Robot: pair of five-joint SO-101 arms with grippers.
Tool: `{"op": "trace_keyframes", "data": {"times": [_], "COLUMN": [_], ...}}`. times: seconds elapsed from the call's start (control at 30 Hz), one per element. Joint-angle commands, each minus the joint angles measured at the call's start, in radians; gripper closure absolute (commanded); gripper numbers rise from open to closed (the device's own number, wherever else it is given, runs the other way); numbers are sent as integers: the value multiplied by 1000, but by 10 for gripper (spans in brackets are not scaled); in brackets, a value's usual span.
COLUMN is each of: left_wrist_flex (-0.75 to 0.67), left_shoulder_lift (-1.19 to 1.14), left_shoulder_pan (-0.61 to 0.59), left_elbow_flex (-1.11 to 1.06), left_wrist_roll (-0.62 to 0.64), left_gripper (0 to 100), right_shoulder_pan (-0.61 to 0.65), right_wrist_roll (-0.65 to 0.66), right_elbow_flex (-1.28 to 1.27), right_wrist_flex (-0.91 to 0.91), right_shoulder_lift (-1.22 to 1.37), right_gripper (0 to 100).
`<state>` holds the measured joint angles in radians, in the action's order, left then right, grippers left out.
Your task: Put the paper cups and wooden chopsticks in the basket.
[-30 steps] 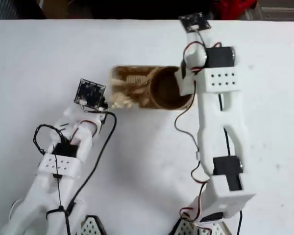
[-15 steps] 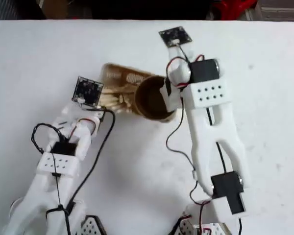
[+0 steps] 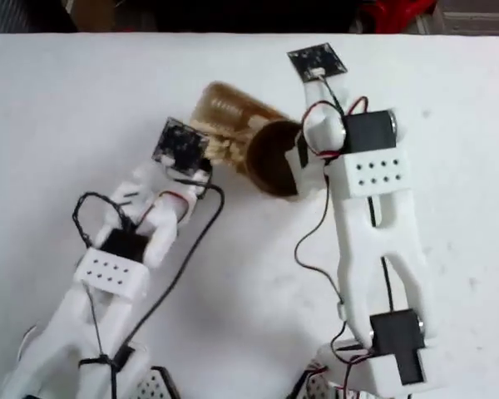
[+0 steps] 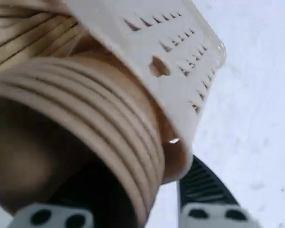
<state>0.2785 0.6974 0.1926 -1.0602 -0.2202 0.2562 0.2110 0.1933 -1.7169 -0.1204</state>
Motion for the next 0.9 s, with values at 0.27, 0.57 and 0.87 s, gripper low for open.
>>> {"op": "trace_keyframes", "data": {"times": [0.27,0.57,0.87], "left_wrist_flex": [189,322,331], "left_shoulder_lift": [-292,-355,-358], "left_shoulder_pan": [137,133,133], "left_elbow_flex": [431,612,657], "left_wrist_roll": [-8,-8,-8], "left_gripper": [880,880,880], "right_shoulder_pan": [-213,-271,-265], "right_wrist_roll": [92,157,157], "right_elbow_flex": [54,51,31], "right_wrist_flex": [84,209,251], "right_shoulder_lift": [12,-159,-217], "right_gripper": [804,804,805]}}
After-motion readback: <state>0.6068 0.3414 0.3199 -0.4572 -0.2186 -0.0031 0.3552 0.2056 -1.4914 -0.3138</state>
